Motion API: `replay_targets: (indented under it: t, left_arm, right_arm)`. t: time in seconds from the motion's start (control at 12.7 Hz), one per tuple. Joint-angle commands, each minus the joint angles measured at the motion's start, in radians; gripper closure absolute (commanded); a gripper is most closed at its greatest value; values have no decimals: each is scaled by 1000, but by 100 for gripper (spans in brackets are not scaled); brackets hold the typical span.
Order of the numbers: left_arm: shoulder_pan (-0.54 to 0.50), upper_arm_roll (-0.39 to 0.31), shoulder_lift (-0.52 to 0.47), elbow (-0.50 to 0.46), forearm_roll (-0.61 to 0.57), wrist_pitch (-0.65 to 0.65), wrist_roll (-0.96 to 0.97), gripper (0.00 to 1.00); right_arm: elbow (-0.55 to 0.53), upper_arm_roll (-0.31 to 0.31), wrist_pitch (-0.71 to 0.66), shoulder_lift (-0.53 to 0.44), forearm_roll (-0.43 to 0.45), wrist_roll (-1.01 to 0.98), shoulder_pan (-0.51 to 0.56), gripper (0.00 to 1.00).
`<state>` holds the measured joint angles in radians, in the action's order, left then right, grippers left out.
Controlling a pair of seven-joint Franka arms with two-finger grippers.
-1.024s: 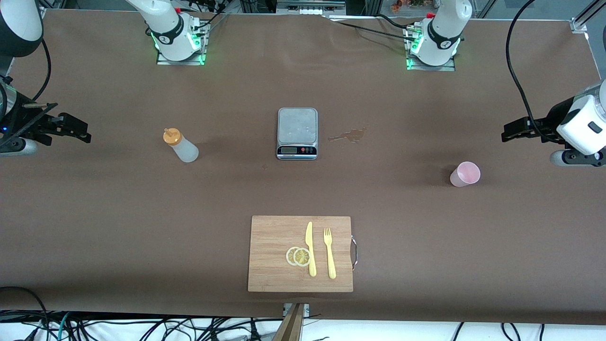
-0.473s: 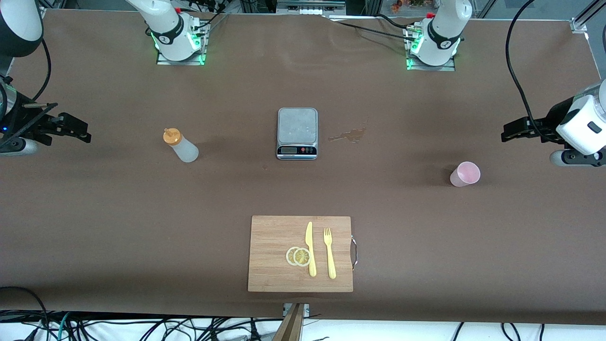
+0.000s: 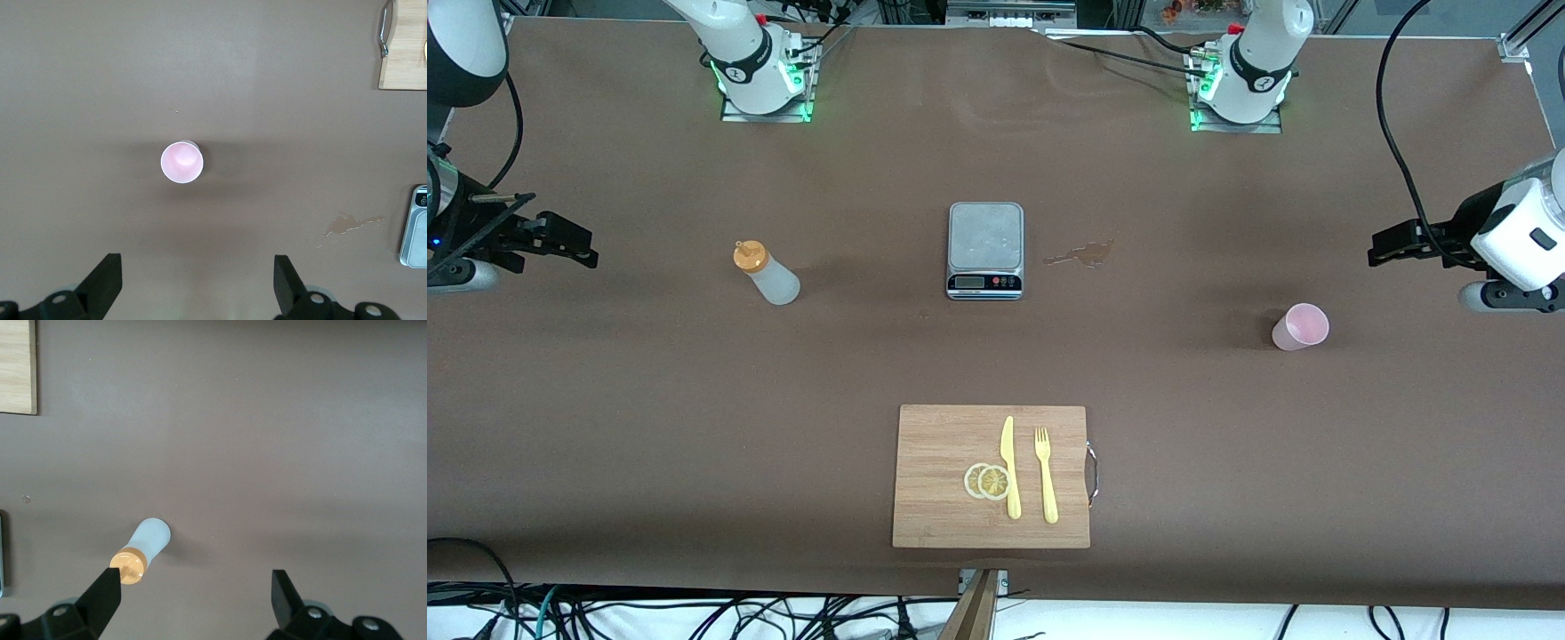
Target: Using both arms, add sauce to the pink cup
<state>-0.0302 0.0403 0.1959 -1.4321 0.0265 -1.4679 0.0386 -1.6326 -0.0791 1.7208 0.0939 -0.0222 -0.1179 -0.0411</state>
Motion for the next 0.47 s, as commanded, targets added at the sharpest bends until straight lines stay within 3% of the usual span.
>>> replay_targets:
  t: [0.0, 0.39]
  left_arm:
    - [7, 0, 4, 19, 6, 3, 3, 0]
    - [12, 4, 4, 19, 3, 6, 3, 0]
  right_arm:
    - [-10, 2, -9, -19, -5, -8, 3, 0]
    - [-10, 2, -10, -19, -5, -9, 3, 0]
